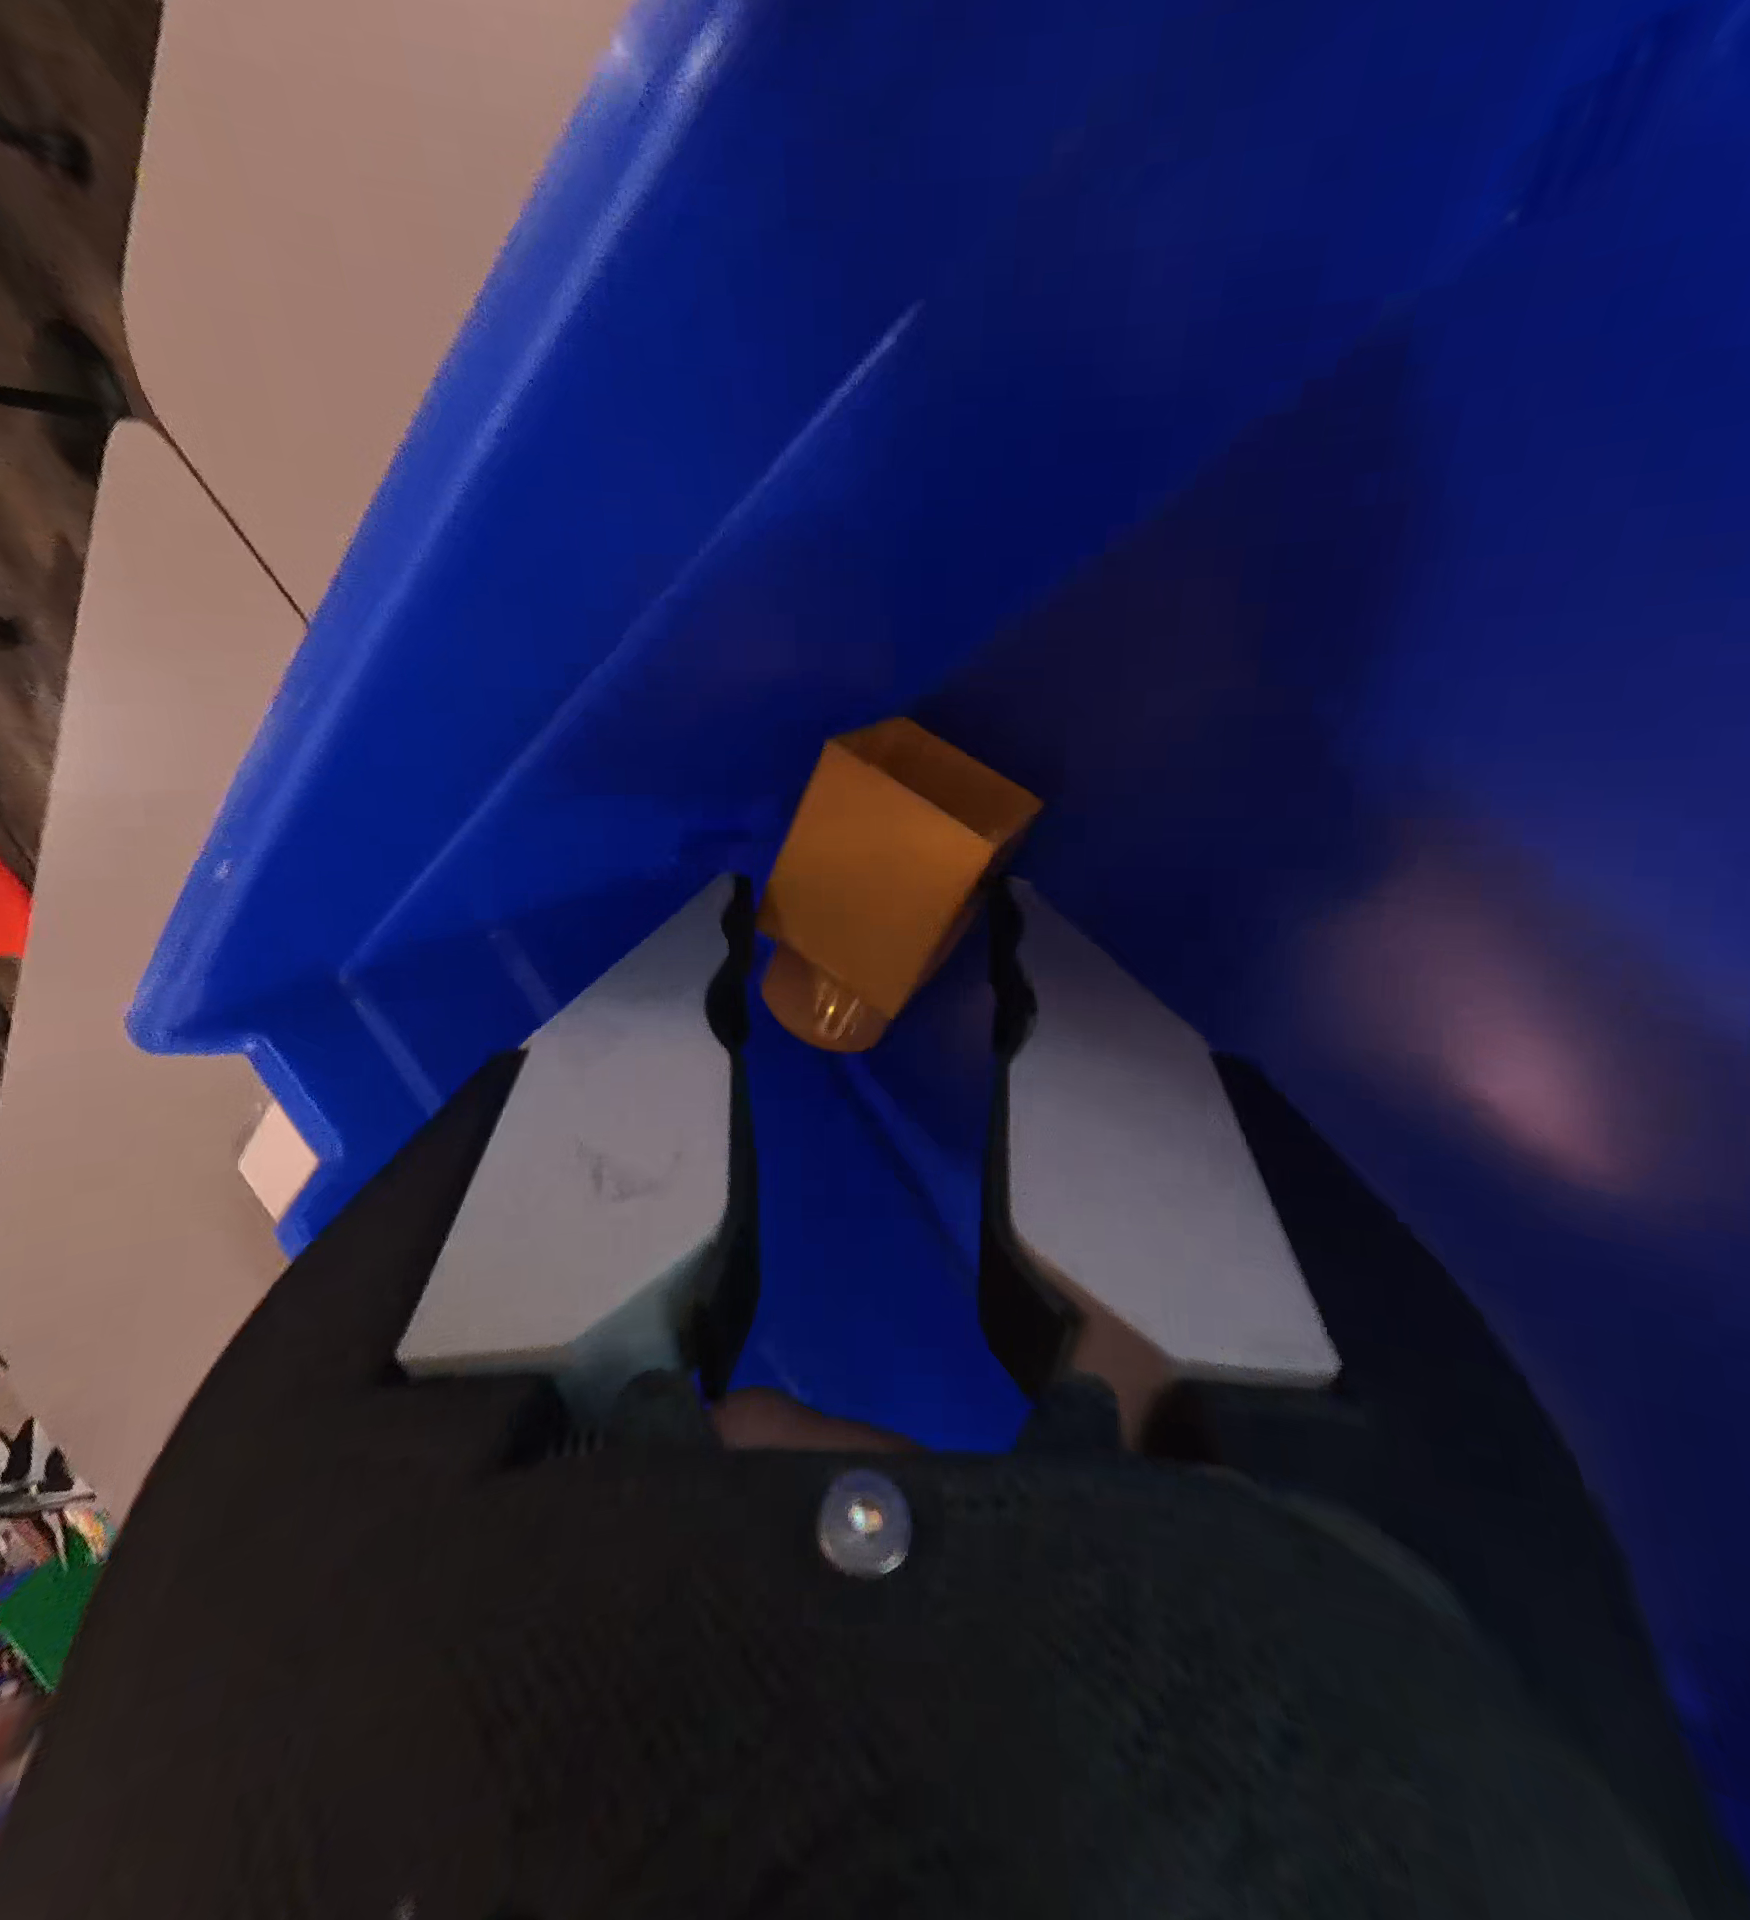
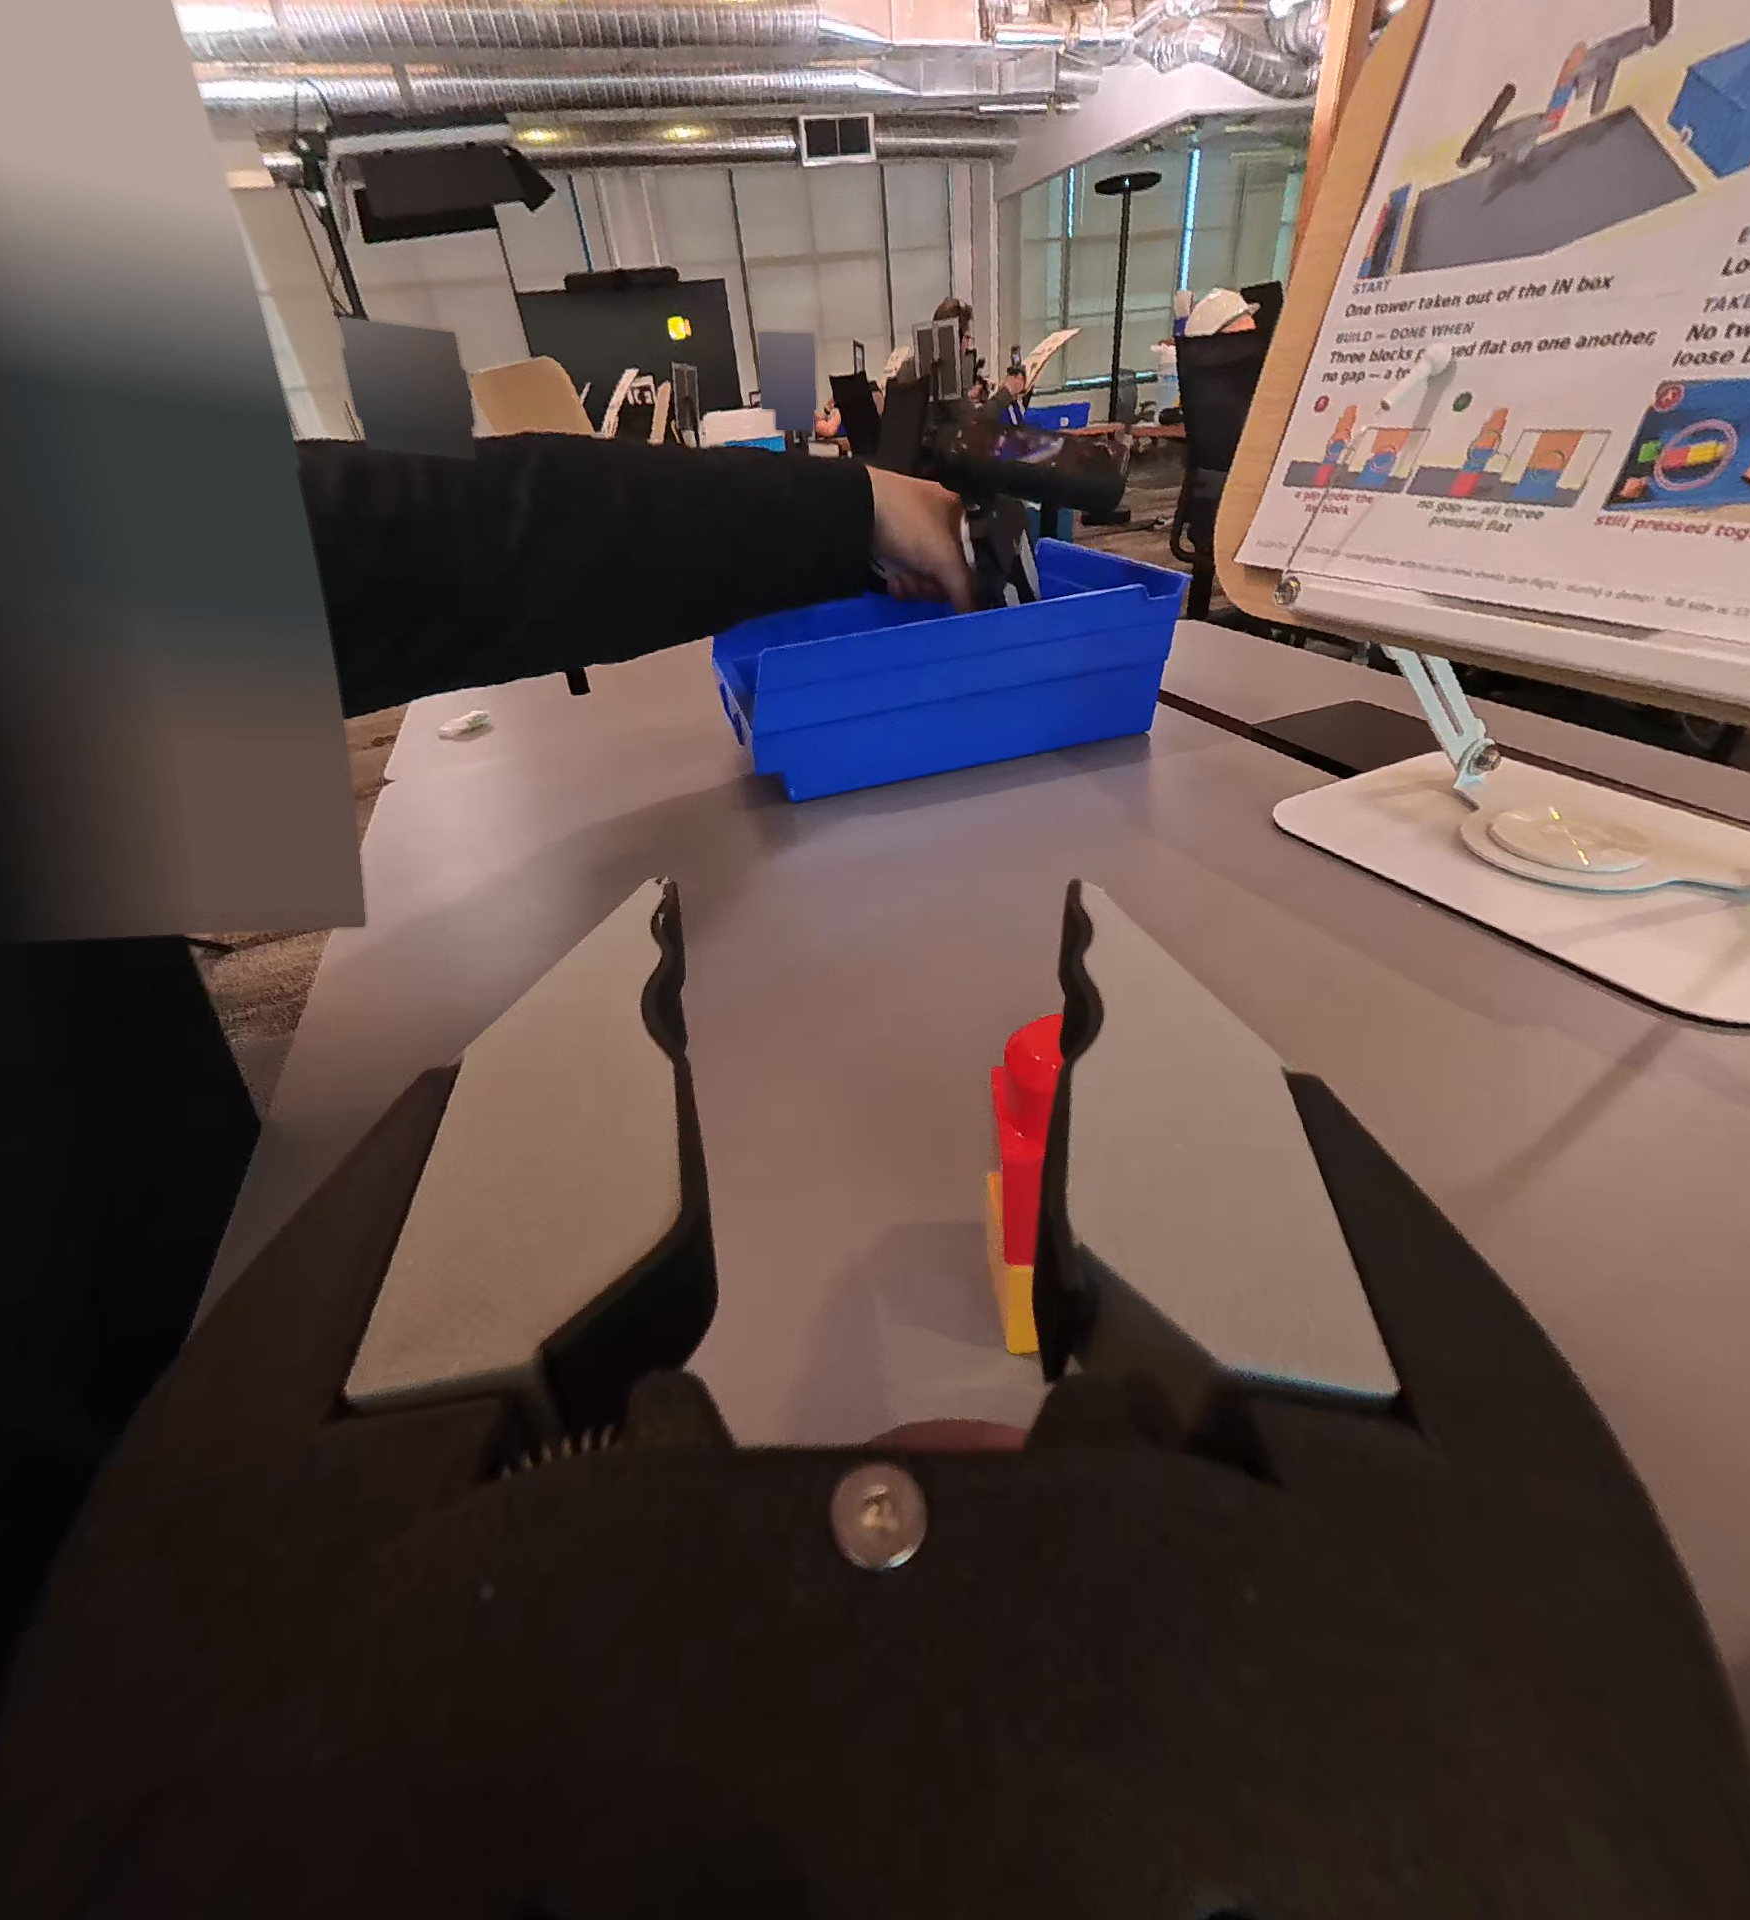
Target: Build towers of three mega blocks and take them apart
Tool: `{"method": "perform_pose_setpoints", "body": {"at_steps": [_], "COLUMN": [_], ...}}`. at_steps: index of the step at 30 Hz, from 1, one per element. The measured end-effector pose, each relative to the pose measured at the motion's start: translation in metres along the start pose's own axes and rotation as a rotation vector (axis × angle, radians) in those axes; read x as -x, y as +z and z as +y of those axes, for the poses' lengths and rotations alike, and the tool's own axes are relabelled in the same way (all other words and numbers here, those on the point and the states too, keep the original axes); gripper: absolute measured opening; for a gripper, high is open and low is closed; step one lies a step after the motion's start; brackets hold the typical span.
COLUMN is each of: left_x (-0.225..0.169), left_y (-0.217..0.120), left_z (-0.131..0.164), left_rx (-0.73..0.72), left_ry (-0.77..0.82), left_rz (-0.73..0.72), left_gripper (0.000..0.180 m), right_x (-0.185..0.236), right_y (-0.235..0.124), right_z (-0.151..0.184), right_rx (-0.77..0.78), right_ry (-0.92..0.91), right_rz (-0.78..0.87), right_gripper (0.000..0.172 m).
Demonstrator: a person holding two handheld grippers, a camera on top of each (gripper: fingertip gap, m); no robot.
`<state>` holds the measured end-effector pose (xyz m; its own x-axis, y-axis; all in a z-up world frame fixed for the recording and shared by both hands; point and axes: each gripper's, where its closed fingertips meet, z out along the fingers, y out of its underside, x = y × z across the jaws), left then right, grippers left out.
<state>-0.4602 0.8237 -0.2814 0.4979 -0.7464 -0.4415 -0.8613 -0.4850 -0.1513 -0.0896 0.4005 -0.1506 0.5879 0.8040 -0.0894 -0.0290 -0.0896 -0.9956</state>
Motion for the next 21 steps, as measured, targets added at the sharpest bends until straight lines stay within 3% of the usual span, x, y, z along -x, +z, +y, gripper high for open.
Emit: {"method": "perform_pose_setpoints", "body": {"at_steps": [9,21], "left_x": [-0.055,-0.100], "left_y": [-0.074,-0.163], "left_z": [0.000,0.049], "left_rx": [-0.199,-0.370], "left_ry": [-0.076,-0.089], "left_rz": [0.042,-0.049], "left_gripper": [0.037,0.038], "right_x": [0.012,0.013], "right_y": [0.005,0.015], "right_z": [0.004,0.024], "right_rx": [0.020,0.083], "right_ry": [-0.029,-0.029], "right_rz": [-0.031,-0.043], "right_gripper": [0.068,0.068]}}
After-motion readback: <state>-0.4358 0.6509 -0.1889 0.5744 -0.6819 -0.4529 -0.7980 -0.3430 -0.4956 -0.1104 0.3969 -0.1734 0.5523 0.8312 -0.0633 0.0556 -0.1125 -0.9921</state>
